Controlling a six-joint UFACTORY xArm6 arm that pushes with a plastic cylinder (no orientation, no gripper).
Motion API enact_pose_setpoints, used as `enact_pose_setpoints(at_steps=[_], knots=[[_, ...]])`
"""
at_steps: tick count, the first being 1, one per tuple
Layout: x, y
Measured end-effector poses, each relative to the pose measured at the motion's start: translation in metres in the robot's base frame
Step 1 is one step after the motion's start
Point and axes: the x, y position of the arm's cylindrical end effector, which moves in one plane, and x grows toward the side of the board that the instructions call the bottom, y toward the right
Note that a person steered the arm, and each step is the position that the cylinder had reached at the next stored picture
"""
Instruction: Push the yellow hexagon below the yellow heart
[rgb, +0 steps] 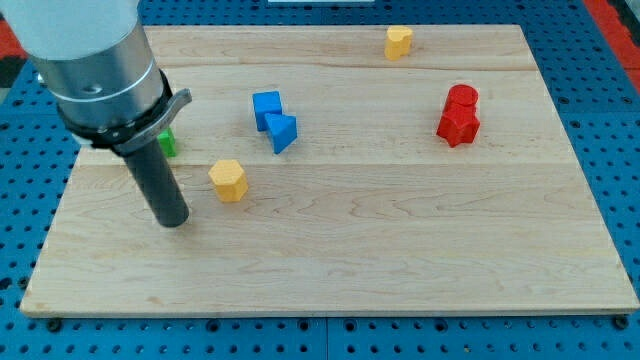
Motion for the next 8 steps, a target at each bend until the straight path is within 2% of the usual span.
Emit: enact_pose_setpoints(at_steps=[1, 2, 3, 4, 5, 6, 7, 8], knots=[[-0.025, 0.038], [-0.045, 0.099], [-0.093, 0.153], [-0.106, 0.195], [-0.062, 0.161], [-0.074, 0.123], [-0.102, 0.119], [-0.078, 0.093]])
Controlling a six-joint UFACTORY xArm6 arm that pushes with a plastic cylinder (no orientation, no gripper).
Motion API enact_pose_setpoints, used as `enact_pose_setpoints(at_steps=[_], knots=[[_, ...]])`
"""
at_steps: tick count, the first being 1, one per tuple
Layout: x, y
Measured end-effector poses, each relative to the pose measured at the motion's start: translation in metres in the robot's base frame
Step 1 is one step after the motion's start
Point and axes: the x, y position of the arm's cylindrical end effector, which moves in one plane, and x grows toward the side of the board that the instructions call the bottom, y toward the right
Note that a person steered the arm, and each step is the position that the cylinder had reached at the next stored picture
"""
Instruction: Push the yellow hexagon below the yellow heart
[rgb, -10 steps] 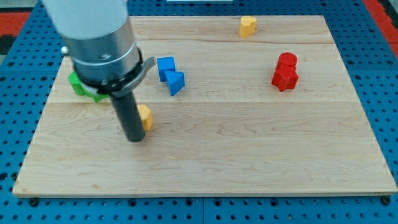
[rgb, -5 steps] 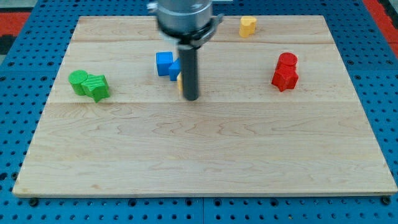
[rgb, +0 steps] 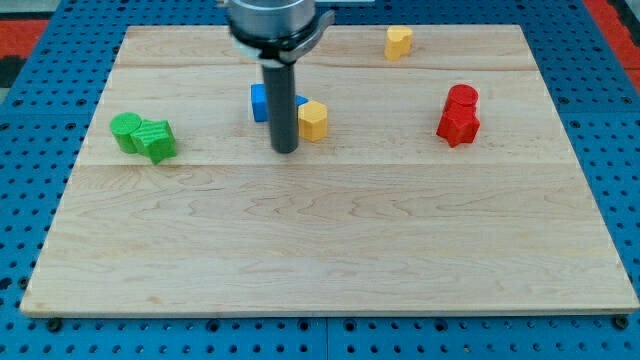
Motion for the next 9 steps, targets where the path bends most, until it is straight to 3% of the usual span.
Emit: enact_pose_setpoints(at_steps=[2, 3, 5, 6, 7, 8, 9], knots=[[-0.029, 0.062], [0.001, 0.042], [-0.079, 0.052], [-0.088, 0.096], [-0.132, 0.112], [-0.135, 0.091], [-0.097, 0.081]])
